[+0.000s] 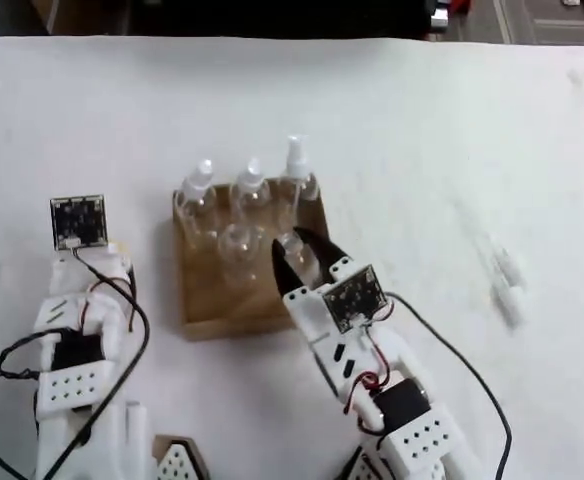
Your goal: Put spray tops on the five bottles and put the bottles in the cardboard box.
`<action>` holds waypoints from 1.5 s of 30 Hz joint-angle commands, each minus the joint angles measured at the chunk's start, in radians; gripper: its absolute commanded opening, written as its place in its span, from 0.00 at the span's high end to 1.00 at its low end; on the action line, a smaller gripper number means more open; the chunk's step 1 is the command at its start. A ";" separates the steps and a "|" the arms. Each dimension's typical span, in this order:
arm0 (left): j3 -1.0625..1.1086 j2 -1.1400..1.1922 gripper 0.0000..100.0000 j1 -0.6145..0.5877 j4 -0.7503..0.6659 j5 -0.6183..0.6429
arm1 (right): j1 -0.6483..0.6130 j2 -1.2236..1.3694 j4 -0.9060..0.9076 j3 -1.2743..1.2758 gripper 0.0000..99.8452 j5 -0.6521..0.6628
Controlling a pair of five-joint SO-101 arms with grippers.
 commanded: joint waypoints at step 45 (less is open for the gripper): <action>-0.003 -0.013 0.96 0.012 -0.032 -0.012 | 0.137 -0.312 0.283 -0.126 0.88 -0.003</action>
